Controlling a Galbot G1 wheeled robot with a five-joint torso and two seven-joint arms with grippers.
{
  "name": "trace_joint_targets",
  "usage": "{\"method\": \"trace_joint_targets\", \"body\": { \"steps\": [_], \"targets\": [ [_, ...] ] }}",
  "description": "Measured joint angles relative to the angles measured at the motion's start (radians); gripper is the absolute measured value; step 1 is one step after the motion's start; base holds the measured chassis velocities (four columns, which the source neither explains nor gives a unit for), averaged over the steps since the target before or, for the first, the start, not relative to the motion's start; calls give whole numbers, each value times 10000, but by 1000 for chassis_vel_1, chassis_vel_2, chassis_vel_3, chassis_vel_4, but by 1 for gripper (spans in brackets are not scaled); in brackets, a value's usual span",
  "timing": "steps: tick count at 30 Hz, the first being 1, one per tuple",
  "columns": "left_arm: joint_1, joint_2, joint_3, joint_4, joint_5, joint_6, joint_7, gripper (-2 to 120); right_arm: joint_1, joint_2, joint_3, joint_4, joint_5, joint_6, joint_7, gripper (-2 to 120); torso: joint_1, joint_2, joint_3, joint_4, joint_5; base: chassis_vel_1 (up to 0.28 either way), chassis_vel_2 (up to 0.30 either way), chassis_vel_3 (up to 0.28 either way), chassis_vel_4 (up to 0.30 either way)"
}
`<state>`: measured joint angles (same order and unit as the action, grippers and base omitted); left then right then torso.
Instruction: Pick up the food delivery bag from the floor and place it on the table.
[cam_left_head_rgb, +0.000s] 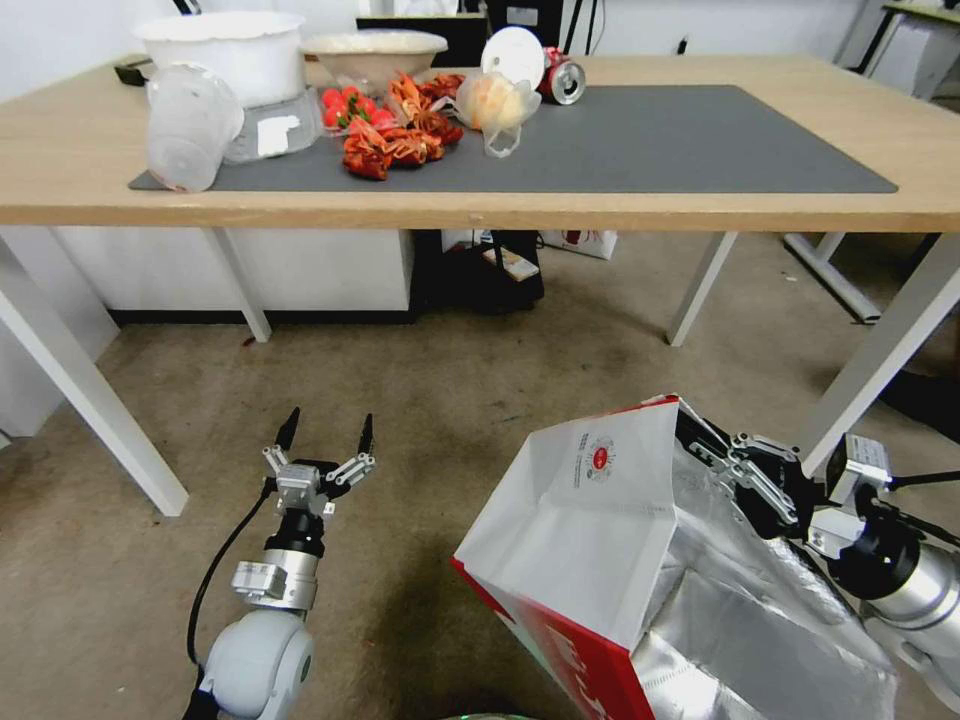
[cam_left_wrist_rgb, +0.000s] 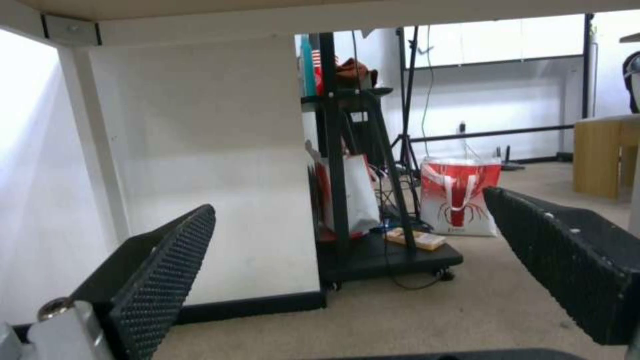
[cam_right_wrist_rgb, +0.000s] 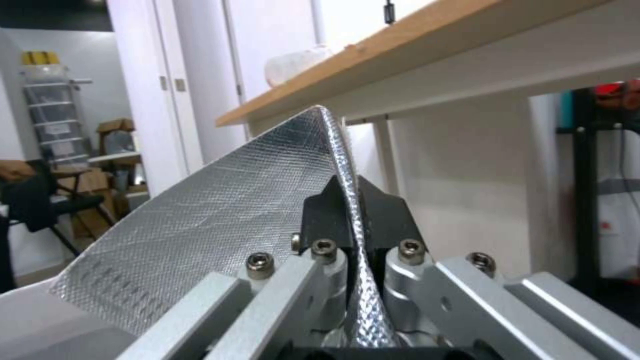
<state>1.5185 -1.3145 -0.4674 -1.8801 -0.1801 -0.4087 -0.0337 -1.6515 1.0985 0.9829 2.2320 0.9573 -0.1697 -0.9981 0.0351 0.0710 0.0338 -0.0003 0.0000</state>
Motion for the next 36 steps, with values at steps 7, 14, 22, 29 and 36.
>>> {"method": "trace_joint_targets", "body": {
  "steps": [7,14,22,29,36],
  "targets": [
    [287,29,-38,-308,29,207,-24,100,6,-27,96,-17,90,-29,-231,0,22,288,271,1,0,0,0,0,0],
    [658,51,-98,-613,63,407,-63,100,-111,-65,244,45,254,-24,-409,0,73,610,550,1,0,0,0,0,0],
    [1098,89,-97,-940,203,520,-165,100,-217,-152,399,97,447,-29,-561,0,122,920,816,-1,-1,0,0,0,0],
    [1403,20,-85,-1187,319,572,-280,100,-317,-121,481,200,520,-1,-635,0,177,1195,1037,0,0,0,0,0,0],
    [1560,38,-295,-1404,331,616,-288,100,-544,-89,663,319,571,110,-719,0,261,1507,1267,0,0,0,0,0,0]
  ]
}}
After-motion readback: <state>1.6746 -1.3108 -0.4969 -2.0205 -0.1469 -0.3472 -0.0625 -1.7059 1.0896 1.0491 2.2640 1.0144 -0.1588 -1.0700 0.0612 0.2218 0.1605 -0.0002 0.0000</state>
